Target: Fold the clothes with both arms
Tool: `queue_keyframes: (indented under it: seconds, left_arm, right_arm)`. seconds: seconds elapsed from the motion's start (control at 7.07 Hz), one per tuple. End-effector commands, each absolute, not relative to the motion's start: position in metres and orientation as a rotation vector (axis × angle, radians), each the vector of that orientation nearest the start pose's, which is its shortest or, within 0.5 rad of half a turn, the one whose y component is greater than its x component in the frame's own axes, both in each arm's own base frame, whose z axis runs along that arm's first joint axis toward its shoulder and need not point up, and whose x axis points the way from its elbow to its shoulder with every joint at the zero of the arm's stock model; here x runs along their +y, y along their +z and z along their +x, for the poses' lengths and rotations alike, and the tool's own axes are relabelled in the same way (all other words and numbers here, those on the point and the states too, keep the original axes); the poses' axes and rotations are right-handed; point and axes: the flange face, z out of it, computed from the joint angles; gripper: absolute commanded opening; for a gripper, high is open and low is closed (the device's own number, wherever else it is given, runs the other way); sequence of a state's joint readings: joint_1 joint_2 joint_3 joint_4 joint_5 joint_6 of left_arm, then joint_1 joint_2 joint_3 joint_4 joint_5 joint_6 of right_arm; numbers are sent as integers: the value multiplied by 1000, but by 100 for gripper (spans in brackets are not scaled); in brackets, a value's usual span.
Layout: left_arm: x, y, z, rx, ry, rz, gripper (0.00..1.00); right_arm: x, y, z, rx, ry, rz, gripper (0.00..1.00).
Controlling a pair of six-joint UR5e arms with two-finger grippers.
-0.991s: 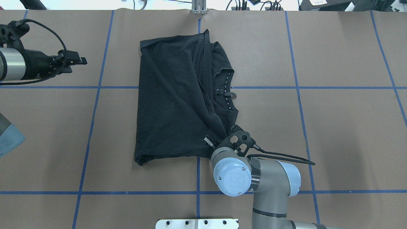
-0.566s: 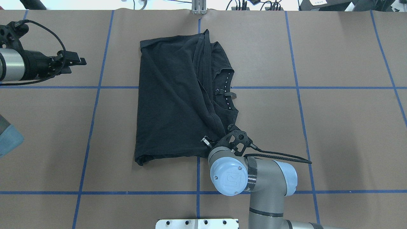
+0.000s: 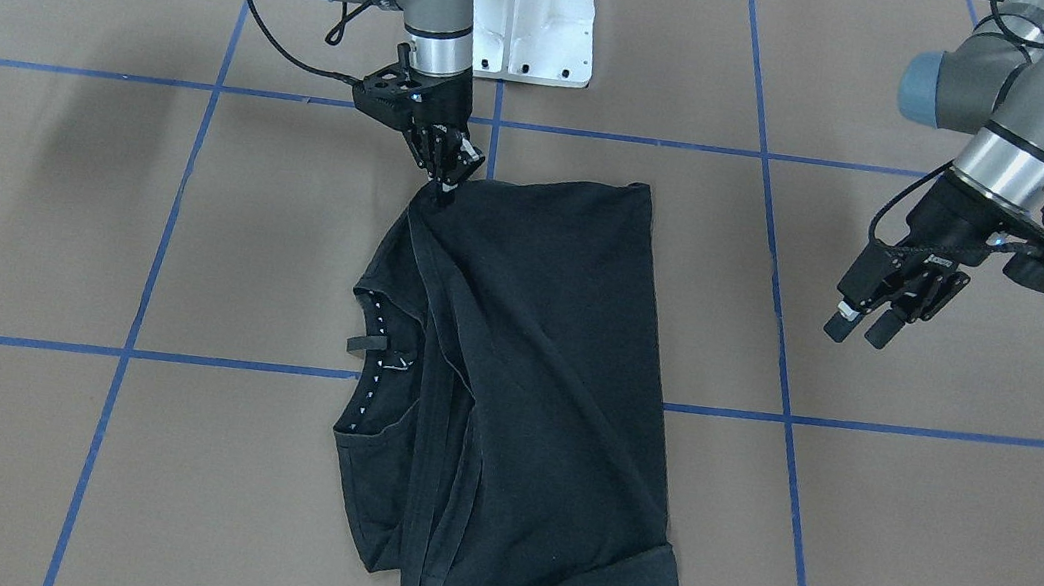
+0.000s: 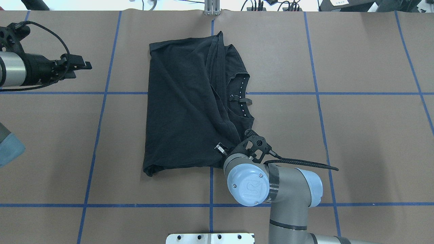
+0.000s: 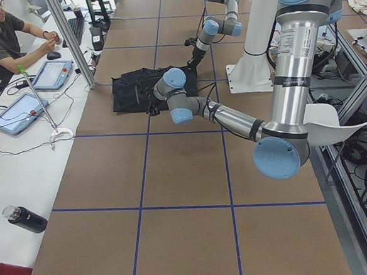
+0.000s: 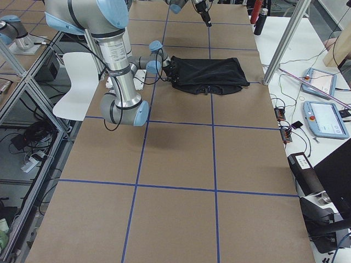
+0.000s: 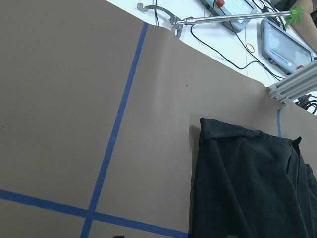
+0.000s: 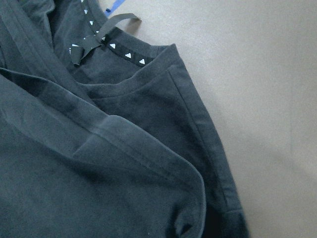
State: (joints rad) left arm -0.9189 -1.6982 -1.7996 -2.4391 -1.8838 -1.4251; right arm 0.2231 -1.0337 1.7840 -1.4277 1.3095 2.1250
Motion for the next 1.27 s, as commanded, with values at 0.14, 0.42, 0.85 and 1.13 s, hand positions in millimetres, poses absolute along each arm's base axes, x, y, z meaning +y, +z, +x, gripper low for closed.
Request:
queue_keyframes:
  seconds: [0.14,0.42,0.85,1.13]
  left_arm:
    - [-494,384,248,1198,-478,386,74]
    - [-493,385,247,1197,-479,385,74]
    - [-490,381,245,1187,-484,378,74]
    - [-489,379,244,1187,-484,378,74]
  right_arm:
    - [-292,240,-578,-925,827,96,0]
    - [-312,240,-570,-925,859,111,43]
    - [-319,246,-588,-899,864,117,64]
    - [-319,256,-594,-875,859,120,64]
